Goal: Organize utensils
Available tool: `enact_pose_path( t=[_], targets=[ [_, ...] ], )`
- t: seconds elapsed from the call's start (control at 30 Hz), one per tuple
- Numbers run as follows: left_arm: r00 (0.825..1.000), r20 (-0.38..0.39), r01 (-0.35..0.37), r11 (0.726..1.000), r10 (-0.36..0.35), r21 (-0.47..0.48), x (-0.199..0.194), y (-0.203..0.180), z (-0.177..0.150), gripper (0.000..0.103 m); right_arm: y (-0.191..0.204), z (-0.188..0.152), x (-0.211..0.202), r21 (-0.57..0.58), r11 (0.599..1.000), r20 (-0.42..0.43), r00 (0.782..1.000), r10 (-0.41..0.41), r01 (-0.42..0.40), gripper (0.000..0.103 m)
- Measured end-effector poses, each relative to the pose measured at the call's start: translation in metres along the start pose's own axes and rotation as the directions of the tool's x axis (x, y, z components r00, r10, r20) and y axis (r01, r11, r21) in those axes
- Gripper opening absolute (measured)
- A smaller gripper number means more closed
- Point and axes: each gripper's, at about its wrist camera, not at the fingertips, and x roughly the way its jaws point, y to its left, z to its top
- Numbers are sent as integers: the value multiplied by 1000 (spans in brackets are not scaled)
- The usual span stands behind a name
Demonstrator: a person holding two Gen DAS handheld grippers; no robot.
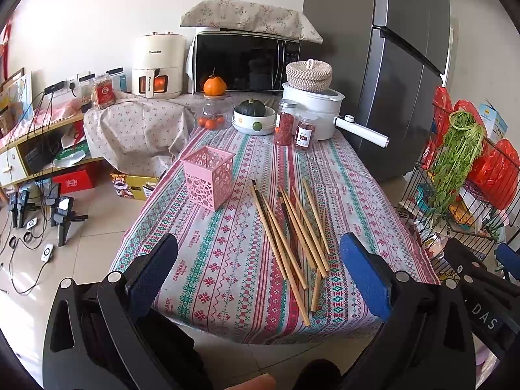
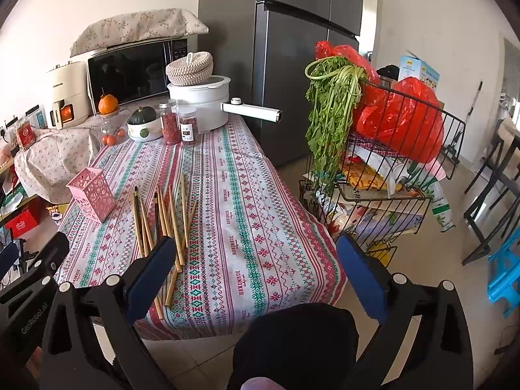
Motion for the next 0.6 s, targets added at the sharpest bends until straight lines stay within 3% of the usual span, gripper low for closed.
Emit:
enact_pose_path(
  t=[0.6],
  targets=[
    [1000, -11, -5, 1000, 5, 2, 5, 3, -7, 96, 2, -2, 3, -1, 1000, -12, 1000, 0, 0, 96]
  ],
)
